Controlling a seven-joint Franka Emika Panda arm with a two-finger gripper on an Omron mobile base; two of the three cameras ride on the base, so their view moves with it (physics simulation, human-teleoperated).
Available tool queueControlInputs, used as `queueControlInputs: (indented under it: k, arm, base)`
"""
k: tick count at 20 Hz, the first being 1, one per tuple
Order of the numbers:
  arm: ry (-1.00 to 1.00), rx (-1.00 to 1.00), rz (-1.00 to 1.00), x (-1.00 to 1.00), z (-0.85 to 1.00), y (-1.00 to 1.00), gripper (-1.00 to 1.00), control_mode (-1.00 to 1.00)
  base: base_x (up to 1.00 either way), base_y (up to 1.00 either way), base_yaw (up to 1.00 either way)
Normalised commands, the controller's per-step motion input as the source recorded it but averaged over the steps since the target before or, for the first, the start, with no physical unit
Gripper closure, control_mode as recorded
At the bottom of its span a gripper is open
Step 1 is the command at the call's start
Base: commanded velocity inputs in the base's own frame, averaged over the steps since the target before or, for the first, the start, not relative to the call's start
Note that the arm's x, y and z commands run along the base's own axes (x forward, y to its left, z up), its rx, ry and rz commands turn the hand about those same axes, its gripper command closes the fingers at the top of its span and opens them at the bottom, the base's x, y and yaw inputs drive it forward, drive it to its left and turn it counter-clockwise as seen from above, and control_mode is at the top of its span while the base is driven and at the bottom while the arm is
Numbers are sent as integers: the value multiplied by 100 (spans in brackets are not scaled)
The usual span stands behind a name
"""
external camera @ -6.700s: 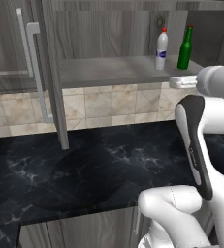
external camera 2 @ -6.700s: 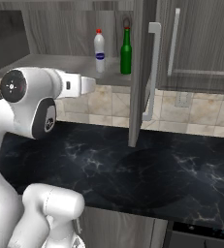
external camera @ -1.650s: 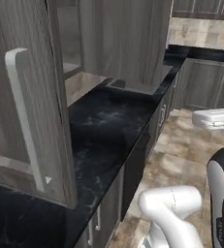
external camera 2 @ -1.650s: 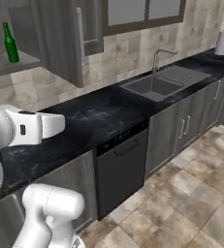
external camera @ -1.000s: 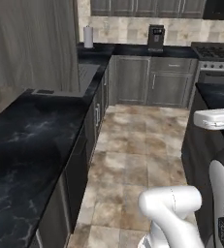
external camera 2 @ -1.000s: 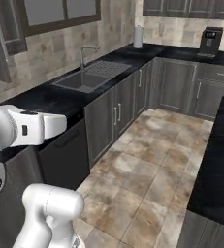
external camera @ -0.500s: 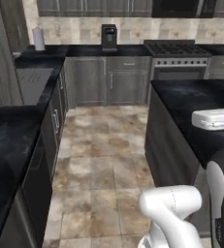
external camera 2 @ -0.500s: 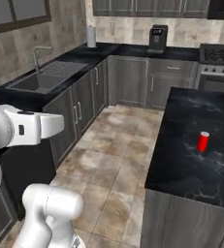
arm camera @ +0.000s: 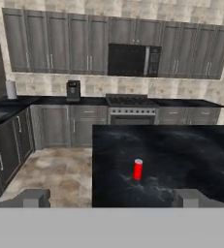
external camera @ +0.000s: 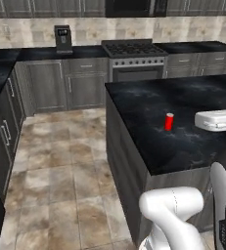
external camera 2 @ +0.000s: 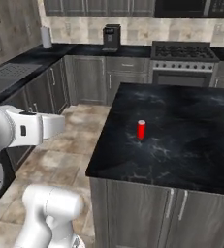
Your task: Pick the beer, bottled water, can from the counter and place them in the open cabinet.
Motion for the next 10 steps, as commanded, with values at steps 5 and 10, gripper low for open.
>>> queueControlInputs:
  k: [5,10]
  arm:
    - [0,0,0,0,0,0,-100,100]
    - [0,0,0,0,0,0,-100,100]
  base:
    - [22,-52,-21]
    - [49,-52,-17]
